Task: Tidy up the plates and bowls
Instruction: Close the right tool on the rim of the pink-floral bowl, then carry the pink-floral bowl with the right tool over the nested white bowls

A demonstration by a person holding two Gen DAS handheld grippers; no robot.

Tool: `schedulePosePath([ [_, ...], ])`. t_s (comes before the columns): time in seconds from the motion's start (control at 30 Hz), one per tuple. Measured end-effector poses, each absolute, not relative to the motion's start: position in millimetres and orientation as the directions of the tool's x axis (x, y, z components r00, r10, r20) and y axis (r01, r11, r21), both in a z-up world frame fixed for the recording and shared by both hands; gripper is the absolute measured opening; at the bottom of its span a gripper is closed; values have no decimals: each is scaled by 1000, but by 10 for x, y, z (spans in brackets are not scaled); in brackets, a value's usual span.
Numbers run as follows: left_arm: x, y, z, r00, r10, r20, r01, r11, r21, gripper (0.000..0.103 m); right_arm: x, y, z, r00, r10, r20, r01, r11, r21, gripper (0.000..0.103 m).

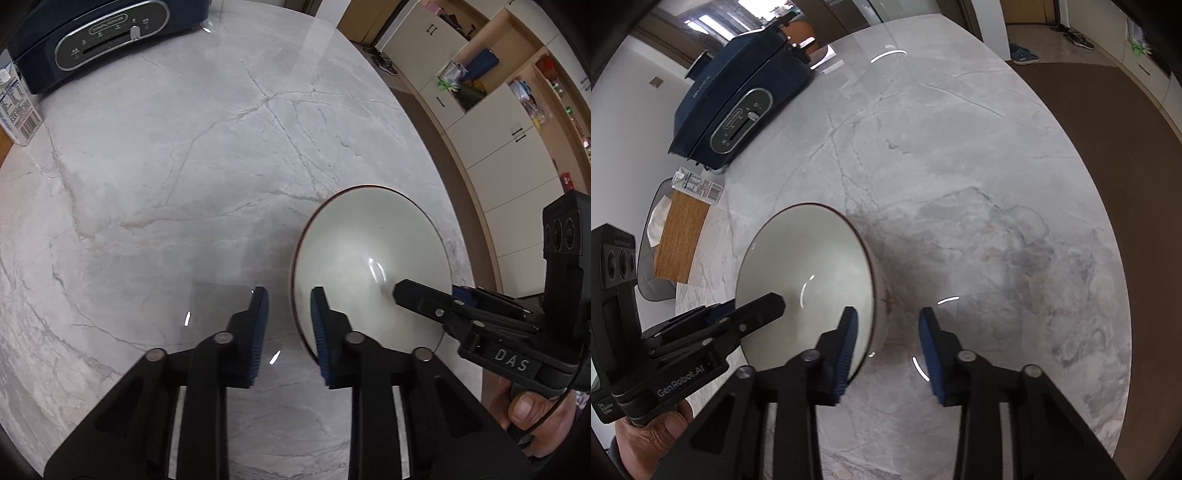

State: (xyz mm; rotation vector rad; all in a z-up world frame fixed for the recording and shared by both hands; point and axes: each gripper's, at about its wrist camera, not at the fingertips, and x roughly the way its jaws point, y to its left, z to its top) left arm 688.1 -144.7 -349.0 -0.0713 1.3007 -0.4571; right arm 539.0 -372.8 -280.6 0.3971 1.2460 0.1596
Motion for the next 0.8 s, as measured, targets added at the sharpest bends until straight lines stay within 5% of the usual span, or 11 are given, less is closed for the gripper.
schedulePosePath([
  [0.33,6768,-1401,-3379,192,-380,-905,283,904,-320,12,5368,-3661,-2784,316,351,-882,98,912,398,18],
  [0.8,6066,-839,-2521,321,-384,-866,290,910,-296,12,4852,-3230,-2082,369,401,-838,-5,903,430,17],
])
